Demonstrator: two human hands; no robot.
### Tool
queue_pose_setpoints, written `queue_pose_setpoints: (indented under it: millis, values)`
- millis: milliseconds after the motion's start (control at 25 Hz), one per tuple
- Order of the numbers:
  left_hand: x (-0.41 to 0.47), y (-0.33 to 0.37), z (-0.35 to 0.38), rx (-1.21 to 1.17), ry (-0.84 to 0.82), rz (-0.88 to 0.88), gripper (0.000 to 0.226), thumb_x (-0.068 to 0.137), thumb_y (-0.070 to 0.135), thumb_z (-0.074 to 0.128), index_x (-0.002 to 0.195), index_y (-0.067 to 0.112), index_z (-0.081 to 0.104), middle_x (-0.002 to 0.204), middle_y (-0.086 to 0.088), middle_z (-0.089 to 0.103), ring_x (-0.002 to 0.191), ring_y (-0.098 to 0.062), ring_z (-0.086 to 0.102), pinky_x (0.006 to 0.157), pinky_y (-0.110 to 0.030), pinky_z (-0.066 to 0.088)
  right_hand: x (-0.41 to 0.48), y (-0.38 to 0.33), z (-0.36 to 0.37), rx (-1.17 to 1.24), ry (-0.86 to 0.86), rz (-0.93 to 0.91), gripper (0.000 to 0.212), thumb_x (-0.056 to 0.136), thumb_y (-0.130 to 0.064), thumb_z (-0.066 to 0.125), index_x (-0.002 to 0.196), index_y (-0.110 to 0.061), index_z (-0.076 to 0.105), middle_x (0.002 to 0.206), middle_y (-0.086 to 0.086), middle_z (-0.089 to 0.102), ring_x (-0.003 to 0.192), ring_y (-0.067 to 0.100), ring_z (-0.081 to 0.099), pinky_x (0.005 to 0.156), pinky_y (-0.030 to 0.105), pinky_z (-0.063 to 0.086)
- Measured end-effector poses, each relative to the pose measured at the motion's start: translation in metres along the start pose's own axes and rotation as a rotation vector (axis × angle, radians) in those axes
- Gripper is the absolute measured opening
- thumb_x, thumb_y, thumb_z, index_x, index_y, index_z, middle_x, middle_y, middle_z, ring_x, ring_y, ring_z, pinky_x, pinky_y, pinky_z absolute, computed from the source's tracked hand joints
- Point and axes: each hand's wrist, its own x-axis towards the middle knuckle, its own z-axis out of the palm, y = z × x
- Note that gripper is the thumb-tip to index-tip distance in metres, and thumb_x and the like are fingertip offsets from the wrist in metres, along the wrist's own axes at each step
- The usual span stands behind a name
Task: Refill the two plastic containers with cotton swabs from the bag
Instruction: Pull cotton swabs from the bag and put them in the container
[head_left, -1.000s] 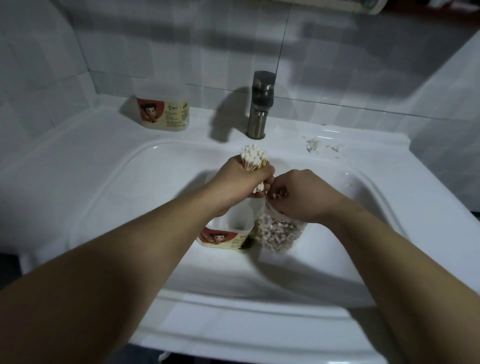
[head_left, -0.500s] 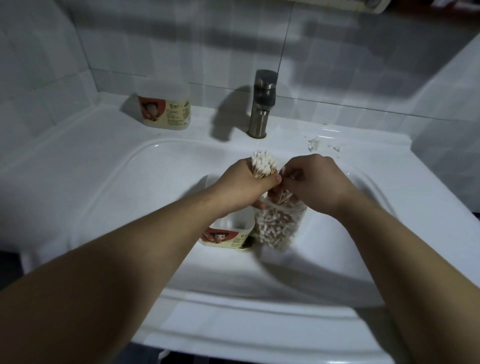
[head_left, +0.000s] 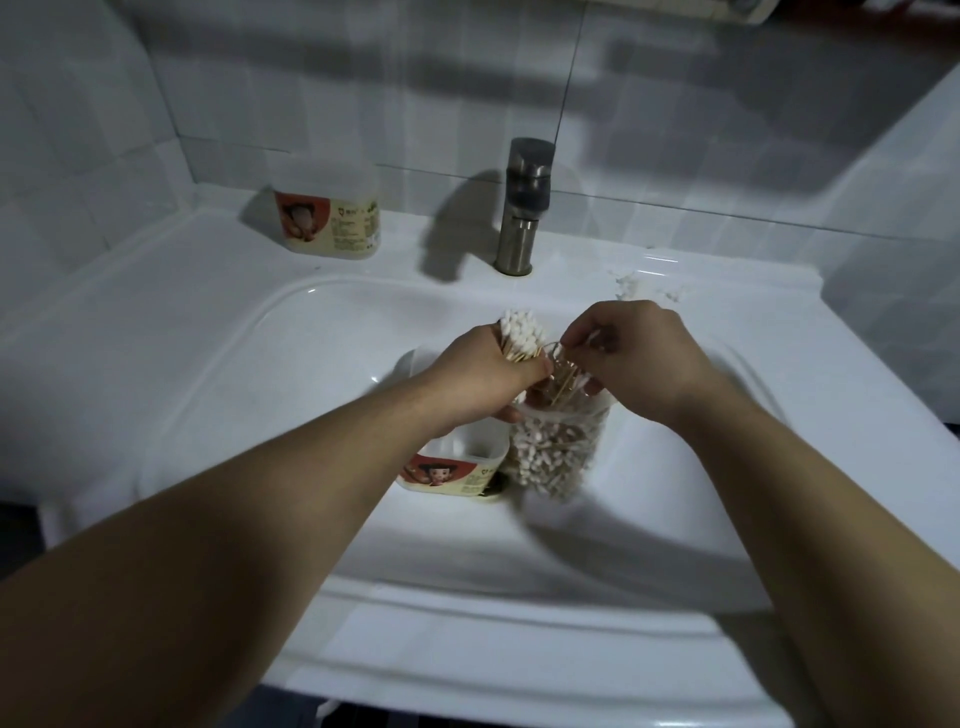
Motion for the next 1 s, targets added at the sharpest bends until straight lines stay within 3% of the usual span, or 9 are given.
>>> queue_pose_setpoints:
  millis: [360,600,720,840,1000]
  values:
    - [-0.001,0.0,-0.001,-0.018,0.003,-0.002,0.013,0.097,0.02,0.067,0.107,0.013,0.068,0.089,-0.001,0.075,0.077,-0.01,0.072,0.065,-0.03,0.062,-0.001,-0.002,-0.01,0.081,0.15,0.023,0.023,0.092,-0.006,0.067,0.084,-0.027,0.07,0.075,-0.005,0.071,0.055,0.0,0.068,0.047,0.007,0.04]
    - [0.003,-0.001,-0.003,-0.026,0.035,-0.023,0.016,0.098,0.023,0.067,0.111,0.014,0.068,0.099,-0.007,0.075,0.086,-0.017,0.074,0.061,-0.027,0.059,-0.001,-0.001,-0.019,0.141,0.209,0.011,0.021,0.091,-0.005,0.067,0.084,-0.025,0.072,0.068,-0.011,0.069,0.059,0.002,0.07,0.055,0.008,0.044]
    - [0.005,-0.001,-0.004,-0.049,0.099,0.017,0.019,0.098,0.029,0.065,0.11,0.014,0.067,0.102,-0.009,0.075,0.095,-0.027,0.074,0.071,-0.037,0.064,-0.001,-0.001,-0.018,0.206,0.219,0.005,0.026,0.091,-0.004,0.067,0.08,-0.027,0.07,0.066,-0.012,0.069,0.06,0.007,0.071,0.059,0.014,0.047]
    - [0.007,0.002,-0.003,-0.12,0.147,0.083,0.021,0.096,0.03,0.068,0.109,0.013,0.068,0.104,-0.006,0.076,0.098,-0.024,0.074,0.084,-0.049,0.063,-0.002,-0.004,-0.016,0.256,0.22,-0.028,0.027,0.091,-0.003,0.068,0.08,-0.028,0.069,0.071,-0.007,0.071,0.062,0.01,0.071,0.065,0.021,0.052]
    - [0.0,0.006,-0.001,-0.175,0.048,0.148,0.029,0.088,0.033,0.073,0.112,0.015,0.071,0.109,-0.006,0.077,0.105,-0.025,0.073,0.091,-0.052,0.06,-0.004,-0.009,-0.008,0.28,0.176,-0.099,0.028,0.091,-0.006,0.071,0.082,-0.032,0.07,0.074,-0.006,0.072,0.064,0.012,0.071,0.068,0.025,0.056]
